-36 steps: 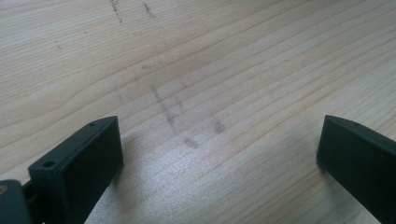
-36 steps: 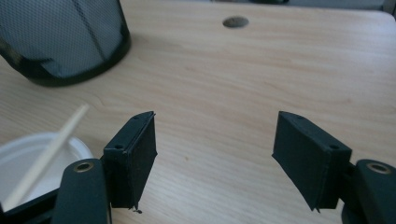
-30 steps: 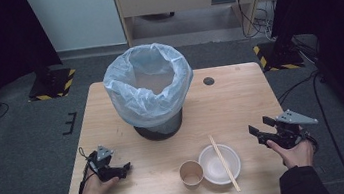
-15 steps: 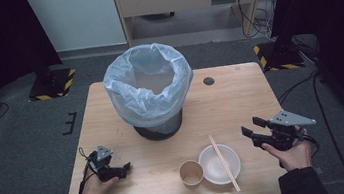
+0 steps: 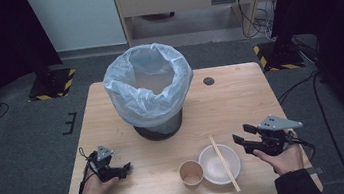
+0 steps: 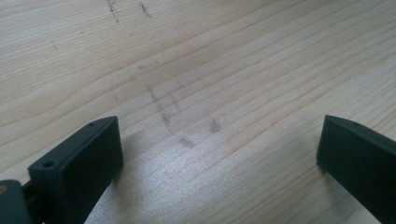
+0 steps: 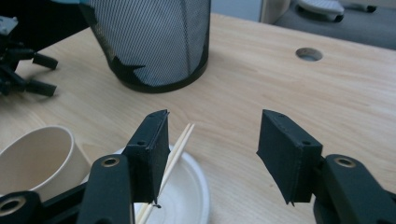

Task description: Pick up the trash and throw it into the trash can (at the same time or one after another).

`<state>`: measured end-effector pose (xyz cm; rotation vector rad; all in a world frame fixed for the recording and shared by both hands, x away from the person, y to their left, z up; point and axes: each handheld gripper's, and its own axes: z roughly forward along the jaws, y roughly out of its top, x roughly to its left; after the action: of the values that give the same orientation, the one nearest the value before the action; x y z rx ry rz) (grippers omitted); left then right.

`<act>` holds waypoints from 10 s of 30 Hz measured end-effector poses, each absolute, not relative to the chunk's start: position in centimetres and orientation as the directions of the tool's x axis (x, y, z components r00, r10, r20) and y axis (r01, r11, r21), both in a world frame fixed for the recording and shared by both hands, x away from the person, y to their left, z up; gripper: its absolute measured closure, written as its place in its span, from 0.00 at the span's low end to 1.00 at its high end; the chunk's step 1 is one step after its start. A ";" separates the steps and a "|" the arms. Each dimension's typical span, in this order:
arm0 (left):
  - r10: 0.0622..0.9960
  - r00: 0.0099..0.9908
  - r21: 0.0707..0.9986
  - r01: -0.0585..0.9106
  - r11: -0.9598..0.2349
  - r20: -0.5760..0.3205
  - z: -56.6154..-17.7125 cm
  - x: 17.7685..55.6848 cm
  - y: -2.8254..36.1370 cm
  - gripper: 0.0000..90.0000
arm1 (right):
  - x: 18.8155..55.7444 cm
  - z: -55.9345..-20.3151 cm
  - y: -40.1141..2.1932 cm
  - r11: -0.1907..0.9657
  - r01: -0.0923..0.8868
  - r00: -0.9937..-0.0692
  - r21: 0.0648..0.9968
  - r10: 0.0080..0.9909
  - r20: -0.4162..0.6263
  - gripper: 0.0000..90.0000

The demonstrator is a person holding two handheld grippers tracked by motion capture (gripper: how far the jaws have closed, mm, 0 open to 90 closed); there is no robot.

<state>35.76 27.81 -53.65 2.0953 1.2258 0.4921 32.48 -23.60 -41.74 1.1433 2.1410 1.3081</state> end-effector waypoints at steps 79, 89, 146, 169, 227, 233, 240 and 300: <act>0.870 0.492 0.698 0.625 -0.350 -0.004 -53.7 35.8 27.8 0.00 | 33.1 -47.4 -18.7 0.375 0.644 -0.638 0.667 0.744 0.197 0.89; 0.870 0.492 0.698 0.625 -0.350 -0.004 -53.7 35.8 27.8 0.00 | 33.1 -46.2 -19.6 0.310 0.607 -0.627 0.732 0.752 0.202 0.89; 0.871 0.492 0.698 0.625 -0.350 -0.004 -53.7 35.8 27.8 0.00 | 36.0 -35.0 -22.5 -0.124 0.271 -0.597 0.955 0.756 0.268 0.89; 0.871 0.492 0.698 0.625 -0.350 -0.004 -53.7 35.8 27.8 0.00 | 38.4 -30.1 -20.1 -0.178 0.172 -0.636 0.969 0.731 0.247 0.89; 0.872 0.490 0.699 0.625 -0.348 -0.004 -53.7 35.8 27.8 0.00 | 44.8 -23.0 -11.4 -0.171 0.070 -0.702 0.983 0.692 0.170 0.89; 0.872 0.490 0.699 0.625 -0.348 -0.004 -53.7 35.8 27.8 0.00 | 45.4 -23.0 -9.8 -0.154 0.071 -0.711 0.985 0.685 0.159 0.89; 0.872 0.490 0.699 0.625 -0.348 -0.004 -53.7 35.8 27.8 0.00 | 46.5 -23.1 -8.4 -0.157 0.074 -0.712 0.985 0.684 0.162 0.89; 0.868 0.497 0.698 0.623 -0.353 -0.004 -53.7 35.8 27.7 0.00 | 49.1 -24.6 -5.7 -0.108 0.094 -0.693 0.990 0.707 0.143 0.54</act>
<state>35.83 27.71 -53.65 2.0981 1.2191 0.4910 49.09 -5.74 -24.63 0.8781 1.7285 1.8528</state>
